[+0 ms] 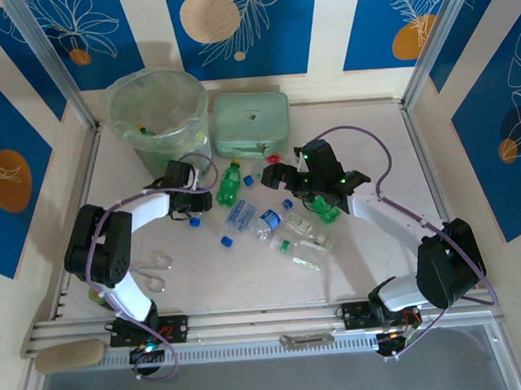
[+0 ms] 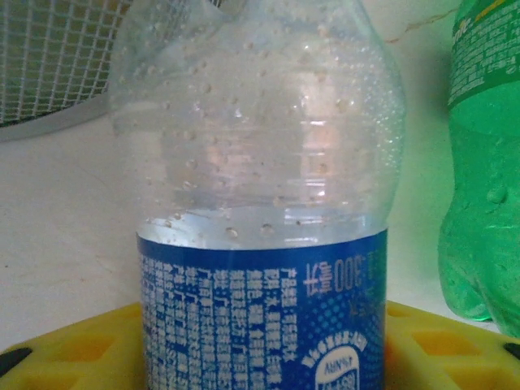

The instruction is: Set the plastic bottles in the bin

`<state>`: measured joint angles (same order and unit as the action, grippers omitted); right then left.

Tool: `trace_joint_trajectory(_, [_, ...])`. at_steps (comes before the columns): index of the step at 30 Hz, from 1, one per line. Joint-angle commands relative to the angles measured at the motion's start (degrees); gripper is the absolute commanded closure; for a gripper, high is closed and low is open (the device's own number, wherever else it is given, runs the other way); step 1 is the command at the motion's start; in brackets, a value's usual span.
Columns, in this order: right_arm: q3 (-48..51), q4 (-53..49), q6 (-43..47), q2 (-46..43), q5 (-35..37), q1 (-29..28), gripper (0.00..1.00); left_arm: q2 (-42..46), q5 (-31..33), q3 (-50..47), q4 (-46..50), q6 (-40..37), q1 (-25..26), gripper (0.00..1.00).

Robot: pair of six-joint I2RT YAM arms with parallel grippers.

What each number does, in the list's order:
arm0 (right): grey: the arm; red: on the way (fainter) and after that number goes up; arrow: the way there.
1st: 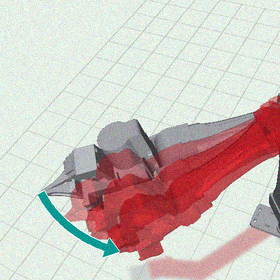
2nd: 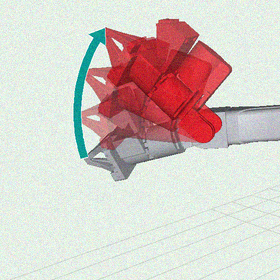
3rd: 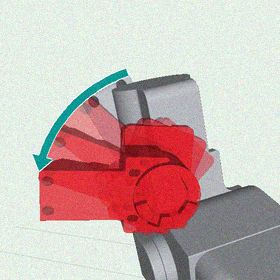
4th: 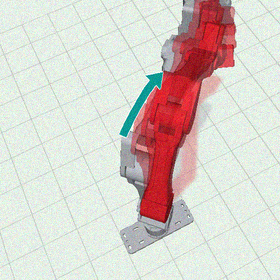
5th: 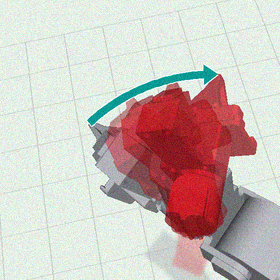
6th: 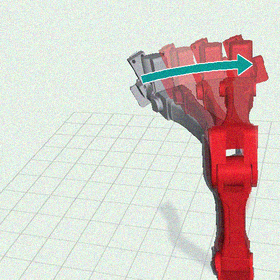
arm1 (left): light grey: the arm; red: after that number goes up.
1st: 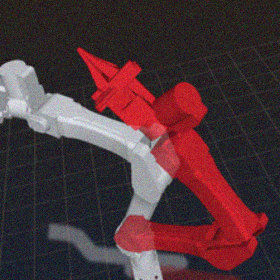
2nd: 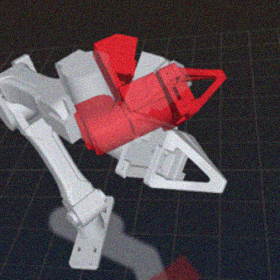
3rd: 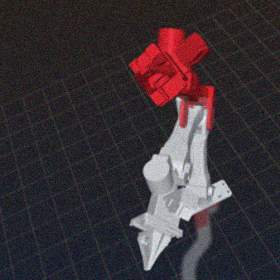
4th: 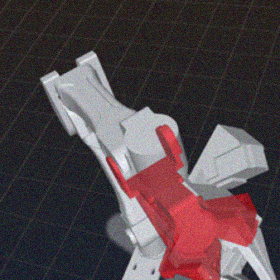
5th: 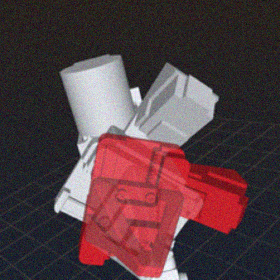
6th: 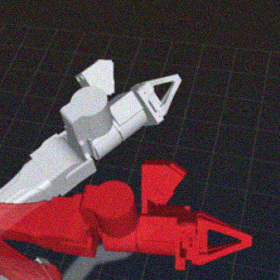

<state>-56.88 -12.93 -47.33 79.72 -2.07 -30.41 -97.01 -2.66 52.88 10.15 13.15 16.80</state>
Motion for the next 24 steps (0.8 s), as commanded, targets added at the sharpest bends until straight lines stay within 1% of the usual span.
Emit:
trace_joint_trajectory(1, [-1.35, -0.43, 0.53, -0.3, 0.15, -0.17, 0.01, 3.13, 0.77, 0.05, 1.23, 0.21, 0.38, 0.43])
trace_joint_trajectory(7, [-1.09, -0.26, 0.32, -0.42, 0.22, -0.15, 0.01, 8.68, -0.56, -2.08, 2.54, 1.49, 0.85, 0.44])
trace_joint_trajectory(11, [-0.77, 0.31, 0.03, -0.4, 0.0, -0.17, 0.01, 13.67, -0.92, -4.8, 3.85, 2.75, 2.35, 0.44])
trace_joint_trajectory(14, [-0.77, 0.79, -0.2, -0.25, -0.3, -0.17, 0.01, 18.01, -1.15, -7.04, 4.98, 4.25, 3.99, 0.44])
trace_joint_trajectory(18, [-0.77, 1.58, -0.57, 0.02, -0.75, -0.26, 0.01, 23.64, -3.4, -9.41, 4.77, 7.48, 6.91, 0.44])
trace_joint_trajectory(24, [-0.53, 2.19, -1.16, -0.16, -0.93, -0.39, 0.01, 28.14, -6.19, -8.08, 3.04, 11.01, 11.55, 0.44])
